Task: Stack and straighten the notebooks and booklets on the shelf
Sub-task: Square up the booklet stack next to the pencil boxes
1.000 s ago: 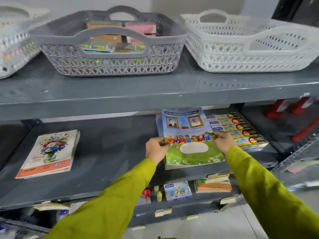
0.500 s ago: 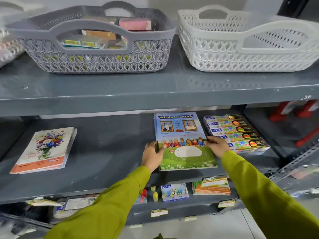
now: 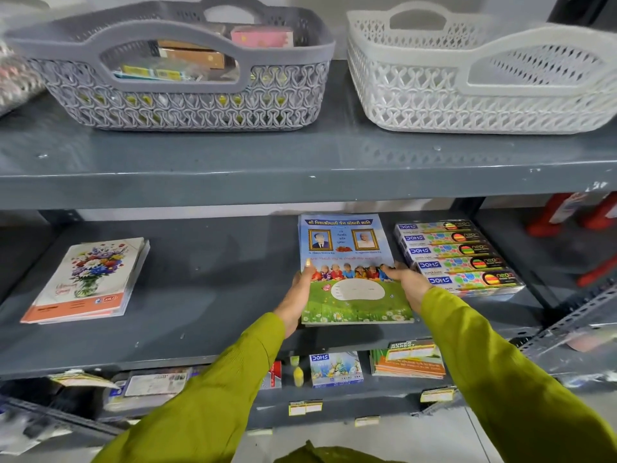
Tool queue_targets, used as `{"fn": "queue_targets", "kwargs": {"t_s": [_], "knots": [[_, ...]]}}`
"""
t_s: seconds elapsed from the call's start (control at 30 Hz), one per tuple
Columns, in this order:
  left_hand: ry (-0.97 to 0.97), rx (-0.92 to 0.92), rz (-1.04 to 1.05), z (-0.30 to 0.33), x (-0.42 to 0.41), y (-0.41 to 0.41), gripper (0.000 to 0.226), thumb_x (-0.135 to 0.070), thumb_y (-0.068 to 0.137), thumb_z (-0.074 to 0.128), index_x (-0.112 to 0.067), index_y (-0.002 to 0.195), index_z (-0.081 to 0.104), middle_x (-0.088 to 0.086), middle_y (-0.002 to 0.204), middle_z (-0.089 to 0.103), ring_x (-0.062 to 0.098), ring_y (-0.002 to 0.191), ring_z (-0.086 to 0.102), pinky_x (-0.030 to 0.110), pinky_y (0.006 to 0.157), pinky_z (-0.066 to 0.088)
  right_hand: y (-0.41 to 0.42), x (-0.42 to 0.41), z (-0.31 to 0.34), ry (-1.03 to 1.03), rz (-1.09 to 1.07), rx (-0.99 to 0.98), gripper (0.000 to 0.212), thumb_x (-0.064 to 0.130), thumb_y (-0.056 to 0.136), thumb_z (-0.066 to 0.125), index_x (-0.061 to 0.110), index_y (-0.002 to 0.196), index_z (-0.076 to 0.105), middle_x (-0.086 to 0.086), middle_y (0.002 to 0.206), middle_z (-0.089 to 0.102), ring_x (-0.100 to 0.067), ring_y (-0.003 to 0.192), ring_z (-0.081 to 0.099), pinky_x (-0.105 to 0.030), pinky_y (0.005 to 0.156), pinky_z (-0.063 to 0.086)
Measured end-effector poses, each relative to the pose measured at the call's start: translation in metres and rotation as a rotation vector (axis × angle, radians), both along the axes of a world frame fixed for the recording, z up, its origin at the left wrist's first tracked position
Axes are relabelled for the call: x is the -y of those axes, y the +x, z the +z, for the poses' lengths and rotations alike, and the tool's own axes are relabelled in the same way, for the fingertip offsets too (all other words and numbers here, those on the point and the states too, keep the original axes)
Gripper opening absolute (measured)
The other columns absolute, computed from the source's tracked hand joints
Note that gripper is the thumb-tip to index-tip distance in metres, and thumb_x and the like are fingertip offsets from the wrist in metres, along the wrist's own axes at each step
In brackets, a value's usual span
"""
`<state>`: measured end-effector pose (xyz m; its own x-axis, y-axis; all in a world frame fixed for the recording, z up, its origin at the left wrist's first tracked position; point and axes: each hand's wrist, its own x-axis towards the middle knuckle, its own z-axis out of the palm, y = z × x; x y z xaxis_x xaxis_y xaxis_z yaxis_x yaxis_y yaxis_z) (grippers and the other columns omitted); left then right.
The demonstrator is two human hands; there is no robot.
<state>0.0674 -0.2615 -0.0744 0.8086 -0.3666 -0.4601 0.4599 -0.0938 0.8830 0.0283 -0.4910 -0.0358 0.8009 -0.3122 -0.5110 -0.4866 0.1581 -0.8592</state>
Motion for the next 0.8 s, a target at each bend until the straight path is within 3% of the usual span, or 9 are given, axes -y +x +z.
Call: {"fn": "queue_targets", "kwargs": {"t_s": [0.03, 0.1, 0.17, 0.23, 0.37, 0.43, 0.53, 0.7, 0.8], "knots": [[0.006, 0.007, 0.006, 0.0, 0.001, 0.0, 0.065, -0.073, 0.09, 0.032, -0.036, 0.143, 0.038, -0.003, 0.129, 0.065, 0.017, 0.114, 0.067, 0.042, 0.103, 0.05, 0.004, 0.004, -0.005, -0.025, 0.026, 0.0, 0.035, 0.032, 0.088, 0.061, 0.017, 0.119, 0.055, -0.01, 0.105, 0.067, -0.033, 0.099, 0.064, -0.049, 0.095, 0.05], [0.02, 0.017, 0.007, 0.001, 0.001, 0.0, 0.062, -0.07, 0.092, 0.036, -0.035, 0.143, 0.037, -0.004, 0.13, 0.063, 0.017, 0.118, 0.063, 0.043, 0.108, 0.045, 0.03, 0.039, -0.052, -0.106, 0.07, 0.012, 0.083, 0.061, 0.064, 0.073, 0.019, 0.131, 0.05, -0.007, 0.126, 0.062, -0.031, 0.119, 0.057, -0.049, 0.106, 0.042], [0.019, 0.016, 0.023, 0.004, 0.001, 0.002, 0.062, -0.068, 0.09, 0.044, -0.032, 0.14, 0.04, -0.003, 0.128, 0.066, 0.018, 0.114, 0.066, 0.041, 0.103, 0.05, 0.057, 0.072, -0.097, -0.177, 0.109, -0.026, 0.111, 0.08, 0.039, 0.071, 0.021, 0.131, 0.051, -0.005, 0.135, 0.057, -0.029, 0.126, 0.053, -0.047, 0.11, 0.039], [0.004, 0.026, 0.053, 0.01, 0.003, 0.007, 0.059, -0.065, 0.09, 0.049, -0.028, 0.136, 0.043, 0.002, 0.123, 0.07, 0.02, 0.104, 0.072, 0.04, 0.094, 0.056, 0.069, 0.077, -0.096, -0.199, 0.104, -0.023, 0.096, 0.075, 0.054, 0.068, 0.017, 0.13, 0.053, -0.011, 0.134, 0.059, -0.031, 0.12, 0.057, -0.048, 0.107, 0.042], [-0.016, 0.082, -0.003, 0.026, 0.008, 0.033, 0.08, -0.078, 0.077, 0.052, -0.022, 0.134, 0.053, 0.009, 0.126, 0.07, 0.024, 0.107, 0.072, 0.046, 0.1, 0.053, 0.058, 0.029, -0.02, -0.268, 0.065, -0.025, 0.068, 0.055, 0.086, 0.052, 0.009, 0.135, 0.049, -0.014, 0.14, 0.051, -0.034, 0.126, 0.05, -0.046, 0.109, 0.039], [-0.045, 0.039, -0.004, 0.03, 0.013, 0.045, 0.087, -0.083, 0.069, 0.049, -0.022, 0.13, 0.063, 0.012, 0.122, 0.072, 0.029, 0.109, 0.071, 0.049, 0.101, 0.052, 0.054, 0.011, 0.008, -0.299, 0.054, -0.025, 0.059, 0.047, 0.094, 0.045, 0.005, 0.136, 0.047, -0.012, 0.143, 0.047, -0.034, 0.13, 0.045, -0.044, 0.112, 0.034], [-0.097, -0.033, 0.032, 0.037, 0.017, 0.049, 0.085, -0.083, 0.077, 0.041, -0.022, 0.13, 0.065, 0.016, 0.122, 0.071, 0.034, 0.113, 0.069, 0.052, 0.103, 0.05, 0.054, -0.006, 0.026, -0.336, 0.041, -0.053, 0.056, 0.041, 0.098, 0.038, 0.002, 0.139, 0.043, -0.014, 0.146, 0.041, -0.033, 0.135, 0.039, -0.037, 0.113, 0.03], [-0.069, -0.016, 0.016, 0.039, 0.012, 0.044, 0.074, -0.074, 0.088, 0.036, -0.019, 0.128, 0.065, 0.017, 0.124, 0.07, 0.036, 0.114, 0.067, 0.051, 0.103, 0.05, 0.047, -0.008, 0.03, -0.321, 0.083, -0.037, 0.06, 0.045, 0.095, 0.044, 0.005, 0.14, 0.041, -0.016, 0.149, 0.04, -0.033, 0.136, 0.039, -0.04, 0.116, 0.028], [0.071, 0.048, -0.105, 0.047, 0.0, 0.033, 0.055, -0.065, 0.088, 0.052, -0.024, 0.122, 0.067, 0.01, 0.125, 0.071, 0.026, 0.112, 0.068, 0.044, 0.106, 0.047, 0.042, 0.016, 0.008, -0.276, 0.234, -0.063, 0.083, 0.074, 0.062, 0.064, 0.018, 0.123, 0.059, -0.013, 0.13, 0.062, -0.031, 0.116, 0.061, -0.045, 0.105, 0.045]]}}
